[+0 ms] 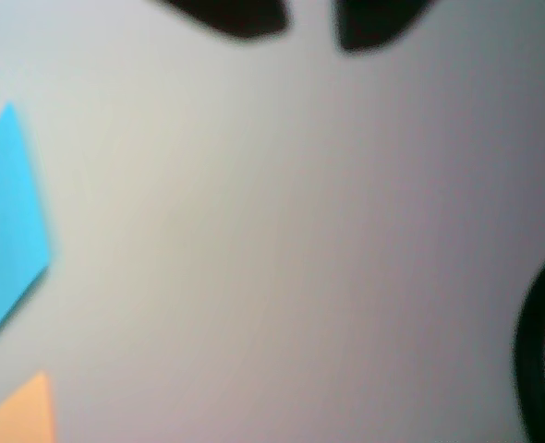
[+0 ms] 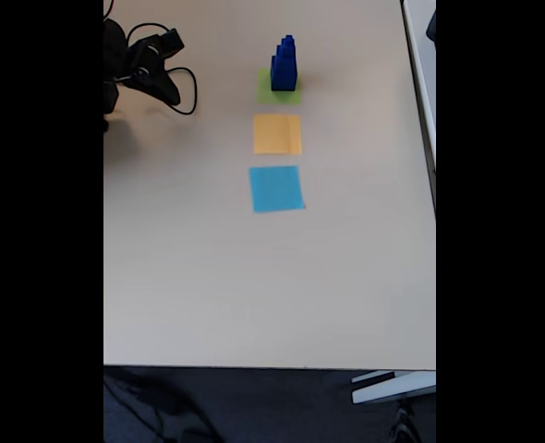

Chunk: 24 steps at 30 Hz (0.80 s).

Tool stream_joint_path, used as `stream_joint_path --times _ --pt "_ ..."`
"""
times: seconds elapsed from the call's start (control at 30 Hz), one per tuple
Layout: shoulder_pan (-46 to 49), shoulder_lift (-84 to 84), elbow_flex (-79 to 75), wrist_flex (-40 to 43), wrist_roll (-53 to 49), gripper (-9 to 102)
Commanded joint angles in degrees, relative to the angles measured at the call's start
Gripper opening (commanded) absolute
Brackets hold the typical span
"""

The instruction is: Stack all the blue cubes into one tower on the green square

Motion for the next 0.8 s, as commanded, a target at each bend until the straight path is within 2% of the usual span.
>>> stream_joint_path --times 0.0,0.77 --pt "-1.58 1.41 0.18 -1.05 -1.05 0" --pt "-6.33 1.41 8.96 -1.05 -4.83 0"
